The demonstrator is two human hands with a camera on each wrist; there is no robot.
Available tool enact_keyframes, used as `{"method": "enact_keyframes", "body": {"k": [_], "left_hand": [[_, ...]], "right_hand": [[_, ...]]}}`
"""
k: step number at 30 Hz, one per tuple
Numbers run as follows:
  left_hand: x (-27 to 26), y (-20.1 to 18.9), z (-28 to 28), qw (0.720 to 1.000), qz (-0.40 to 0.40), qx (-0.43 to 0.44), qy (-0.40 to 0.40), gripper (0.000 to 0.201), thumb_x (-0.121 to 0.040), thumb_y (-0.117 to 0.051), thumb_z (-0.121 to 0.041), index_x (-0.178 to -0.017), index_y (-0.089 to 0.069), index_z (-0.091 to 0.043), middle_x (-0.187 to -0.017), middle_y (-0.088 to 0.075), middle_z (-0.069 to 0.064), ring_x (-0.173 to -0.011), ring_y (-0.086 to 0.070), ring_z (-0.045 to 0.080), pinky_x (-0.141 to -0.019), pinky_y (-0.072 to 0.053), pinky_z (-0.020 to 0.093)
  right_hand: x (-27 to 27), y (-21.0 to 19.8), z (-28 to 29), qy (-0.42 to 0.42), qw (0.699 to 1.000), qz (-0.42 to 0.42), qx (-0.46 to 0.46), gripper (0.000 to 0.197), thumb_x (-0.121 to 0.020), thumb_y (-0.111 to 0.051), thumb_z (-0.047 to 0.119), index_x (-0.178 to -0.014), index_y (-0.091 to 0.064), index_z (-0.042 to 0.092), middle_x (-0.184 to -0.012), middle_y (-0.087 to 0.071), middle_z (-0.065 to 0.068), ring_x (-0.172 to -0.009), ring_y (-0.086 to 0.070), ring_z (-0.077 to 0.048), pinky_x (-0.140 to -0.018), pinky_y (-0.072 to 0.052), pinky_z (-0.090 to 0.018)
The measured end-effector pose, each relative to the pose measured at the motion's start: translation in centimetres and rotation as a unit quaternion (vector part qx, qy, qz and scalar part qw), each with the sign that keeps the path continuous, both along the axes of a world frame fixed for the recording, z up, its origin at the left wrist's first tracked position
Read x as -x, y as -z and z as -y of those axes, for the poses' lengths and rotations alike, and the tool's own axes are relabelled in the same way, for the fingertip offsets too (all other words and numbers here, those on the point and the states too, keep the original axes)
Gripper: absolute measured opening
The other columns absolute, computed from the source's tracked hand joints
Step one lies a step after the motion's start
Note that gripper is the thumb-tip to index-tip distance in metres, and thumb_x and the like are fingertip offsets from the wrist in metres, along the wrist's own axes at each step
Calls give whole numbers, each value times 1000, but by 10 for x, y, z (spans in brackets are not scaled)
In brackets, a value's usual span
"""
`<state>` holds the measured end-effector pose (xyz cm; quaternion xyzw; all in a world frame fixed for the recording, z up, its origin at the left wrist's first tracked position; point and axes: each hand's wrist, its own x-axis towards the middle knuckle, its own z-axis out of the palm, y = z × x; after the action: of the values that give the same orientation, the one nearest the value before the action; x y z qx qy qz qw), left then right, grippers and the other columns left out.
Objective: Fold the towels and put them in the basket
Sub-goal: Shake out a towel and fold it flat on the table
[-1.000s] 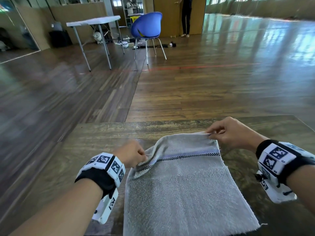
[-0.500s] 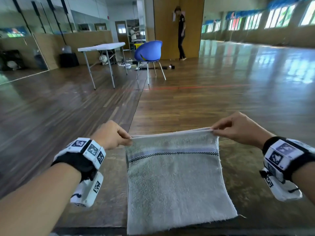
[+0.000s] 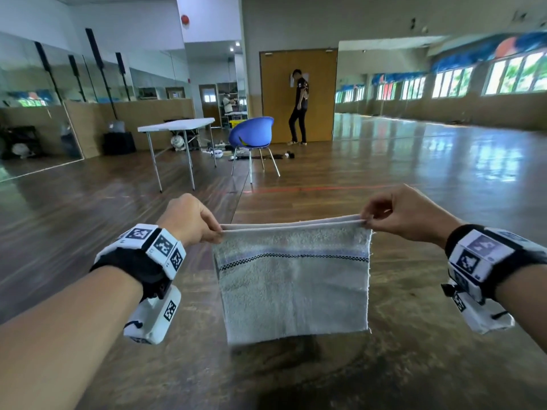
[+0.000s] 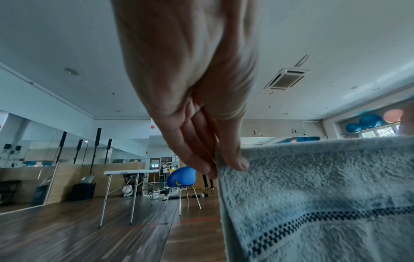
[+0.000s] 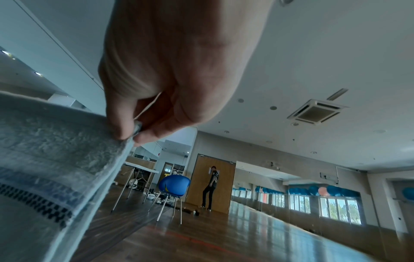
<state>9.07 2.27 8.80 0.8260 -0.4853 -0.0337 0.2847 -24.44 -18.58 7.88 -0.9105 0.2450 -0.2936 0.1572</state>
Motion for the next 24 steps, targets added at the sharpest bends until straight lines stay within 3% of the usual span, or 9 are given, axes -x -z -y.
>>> {"method": "enact_keyframes", "body": {"k": [2,5,8,12,13,16,19,21,24], "left_hand": [[2,-11,5,999,29,18,-1,18,-61,-95,-14,-69,-81,-21,-58,-71,-9,-52,-62,-1,-43,-40,5],[1,-26,18,995,69,72,-5,18,-71,-87,-3,-83,-77,-12,-80,-75,4,-72,-69,15,-58,-50,19],[-3,-42,32,982,125,139,-3,18,-83,-72,4,-95,-79,-7,-87,-77,12,-73,-70,18,-70,-52,22],[-5,-46,34,956,166,240,19,10,-85,-75,-6,-93,-81,-8,-88,-78,8,-79,-71,19,-79,-53,26],[-5,-41,31,955,155,252,24,10,-85,-76,-9,-93,-81,-10,-87,-78,6,-79,-71,18,-81,-54,27],[-8,-15,20,978,69,186,62,6,-84,-78,-16,-90,-79,-14,-80,-76,-2,-70,-67,7,-71,-52,17],[-12,27,6,991,-58,30,113,7,-83,-79,-13,-87,-76,-8,-60,-68,-11,-47,-52,-5,-49,-37,4],[-14,62,-2,976,-174,-51,118,7,-84,-76,-7,-87,-72,-2,-66,-68,-1,-52,-56,3,-52,-45,9],[-9,118,-15,913,-345,-192,105,7,-87,-70,-2,-88,-64,-4,-75,-68,10,-60,-68,16,-61,-57,25]], "right_hand": [[-6,-10,6,13,1000,0,21,16,-76,-83,7,-83,-75,19,-73,-73,4,-71,-69,-16,-74,-60,-37],[-21,-27,16,50,996,-11,79,17,-84,-75,3,-98,-78,12,-73,-69,9,-67,-65,-11,-65,-51,-17],[-37,-45,22,82,987,47,132,15,-89,-66,-1,-97,-78,4,-73,-72,-3,-62,-65,-23,-59,-53,-22],[-40,-48,23,107,964,141,197,15,-89,-65,0,-94,-78,5,-69,-66,1,-58,-58,-10,-64,-51,-18],[-37,-43,22,103,963,146,201,16,-89,-65,1,-95,-78,7,-71,-68,0,-59,-61,-12,-64,-56,-25],[-20,-6,20,97,973,136,159,17,-88,-66,4,-98,-78,11,-83,-76,-3,-71,-71,-22,-71,-62,-42],[3,44,12,73,992,88,54,16,-83,-72,6,-93,-79,17,-87,-77,7,-75,-70,-6,-76,-59,-26],[17,77,2,17,999,6,-43,21,-83,-72,4,-80,-75,24,-72,-73,13,-61,-62,1,-63,-51,-15],[32,119,-8,-52,977,-115,-170,26,-87,-70,7,-74,-71,29,-65,-67,10,-56,-53,2,-58,-41,-13]]}}
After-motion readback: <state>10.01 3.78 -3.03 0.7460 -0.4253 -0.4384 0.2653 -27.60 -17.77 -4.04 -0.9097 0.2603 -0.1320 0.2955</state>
